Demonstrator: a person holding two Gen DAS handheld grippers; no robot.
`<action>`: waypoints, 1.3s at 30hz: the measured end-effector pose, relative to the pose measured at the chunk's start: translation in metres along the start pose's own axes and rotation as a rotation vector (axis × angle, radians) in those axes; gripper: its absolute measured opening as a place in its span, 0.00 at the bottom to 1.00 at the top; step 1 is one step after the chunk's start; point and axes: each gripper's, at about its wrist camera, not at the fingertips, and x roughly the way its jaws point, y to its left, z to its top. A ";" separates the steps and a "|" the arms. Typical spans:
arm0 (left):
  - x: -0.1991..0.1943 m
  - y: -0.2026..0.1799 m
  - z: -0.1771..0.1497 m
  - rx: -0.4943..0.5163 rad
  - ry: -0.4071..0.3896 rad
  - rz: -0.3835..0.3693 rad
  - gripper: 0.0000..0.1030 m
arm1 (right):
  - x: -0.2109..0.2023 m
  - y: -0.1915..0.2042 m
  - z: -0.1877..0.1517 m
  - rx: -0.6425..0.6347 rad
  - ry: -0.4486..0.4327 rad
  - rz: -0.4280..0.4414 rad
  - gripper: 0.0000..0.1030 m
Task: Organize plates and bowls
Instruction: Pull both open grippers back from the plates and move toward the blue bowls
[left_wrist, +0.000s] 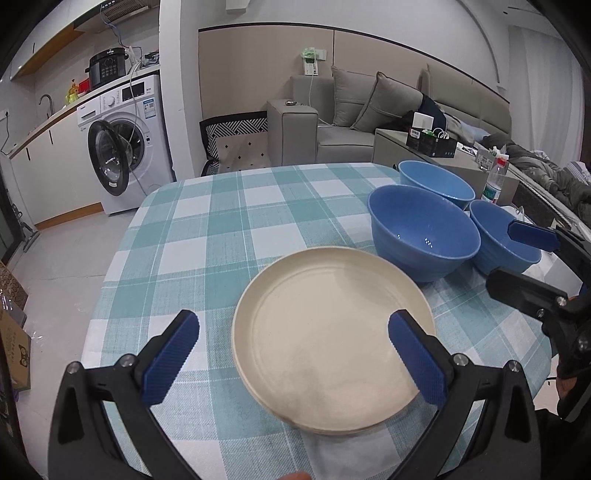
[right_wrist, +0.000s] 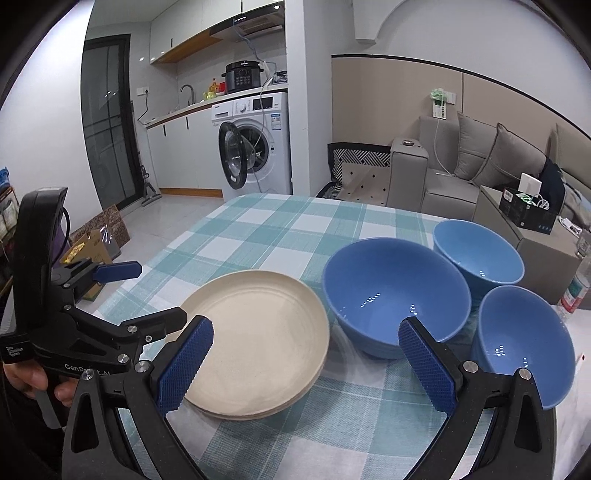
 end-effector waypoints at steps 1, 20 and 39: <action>0.000 -0.001 0.003 0.002 -0.006 -0.002 1.00 | -0.004 -0.004 0.002 0.006 -0.007 -0.007 0.99; 0.001 -0.049 0.054 0.074 -0.073 -0.040 1.00 | -0.049 -0.071 0.038 0.098 -0.063 -0.080 0.99; 0.030 -0.077 0.096 0.072 -0.061 -0.066 1.00 | -0.055 -0.119 0.059 0.133 -0.070 -0.124 0.99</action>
